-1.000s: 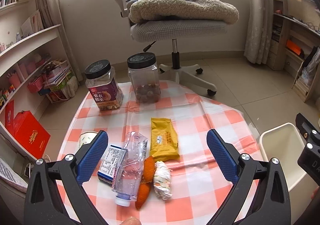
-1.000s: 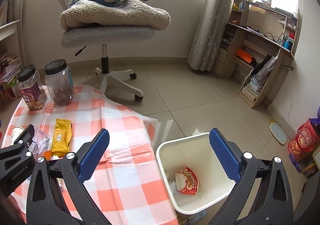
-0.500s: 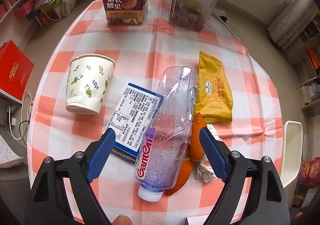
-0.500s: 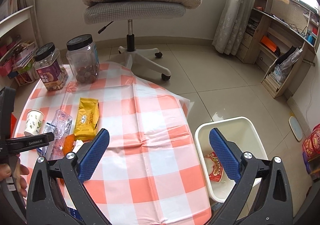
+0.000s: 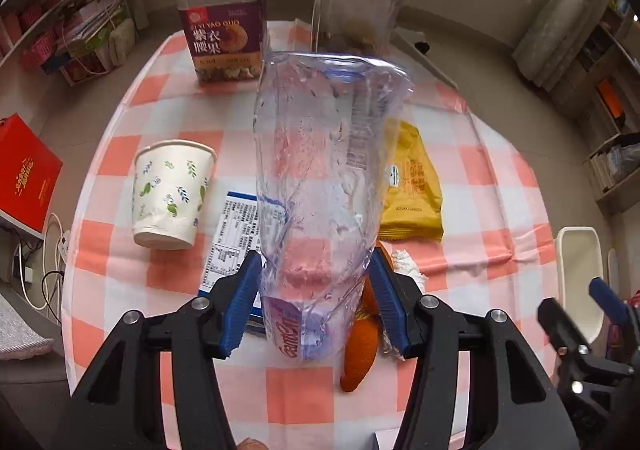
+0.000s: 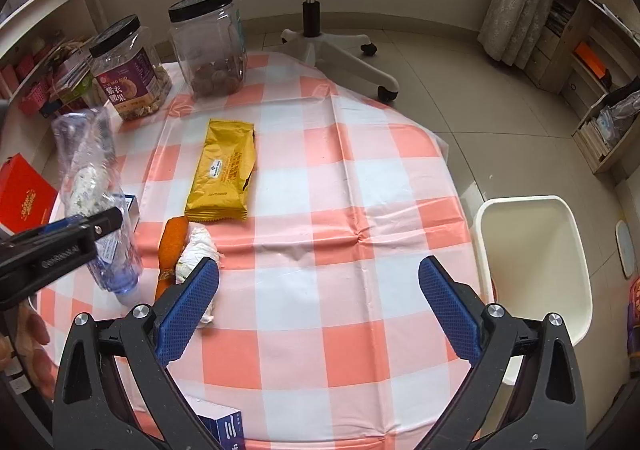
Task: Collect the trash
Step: 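Grasp the water bottle with the left tool while the right tool grasps a white tissue, then carry the bottle and tissue over the bin and release both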
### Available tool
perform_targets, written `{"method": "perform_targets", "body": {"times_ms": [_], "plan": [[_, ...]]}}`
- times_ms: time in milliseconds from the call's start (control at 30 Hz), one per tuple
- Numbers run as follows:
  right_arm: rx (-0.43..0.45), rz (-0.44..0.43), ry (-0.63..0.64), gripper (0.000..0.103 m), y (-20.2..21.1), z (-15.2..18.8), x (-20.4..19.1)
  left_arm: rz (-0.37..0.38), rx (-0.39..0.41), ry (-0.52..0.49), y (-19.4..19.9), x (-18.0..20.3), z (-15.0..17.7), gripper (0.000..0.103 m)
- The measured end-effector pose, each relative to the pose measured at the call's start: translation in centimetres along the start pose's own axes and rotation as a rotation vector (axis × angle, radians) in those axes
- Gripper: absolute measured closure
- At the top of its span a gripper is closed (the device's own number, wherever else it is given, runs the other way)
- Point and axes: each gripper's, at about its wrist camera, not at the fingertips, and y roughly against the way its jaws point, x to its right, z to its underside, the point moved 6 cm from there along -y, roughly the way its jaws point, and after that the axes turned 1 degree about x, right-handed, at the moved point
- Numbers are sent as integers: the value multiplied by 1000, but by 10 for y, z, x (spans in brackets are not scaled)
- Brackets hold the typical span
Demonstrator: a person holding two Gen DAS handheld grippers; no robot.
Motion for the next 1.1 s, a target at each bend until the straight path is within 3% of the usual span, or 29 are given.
{"method": "perform_targets", "body": {"times_ms": [100,233,700,900,1100], "plan": [[-49,-50,21,8,-15,7,-19,4,83,35,41,-13,-9,55],[-125,-113,81,26,-37,22,-51,-10,139,71,71,-29,-6,56],[-252,-246,51,65,-80,33,-95,11,160,86,92,-57,-3,56],[-250,-279,20,69,-75,31,-92,7,172,94,96,-60,-2,56],[-113,-299,7,69,-33,2,-80,13,203,91,105,-56,-4,56]]}}
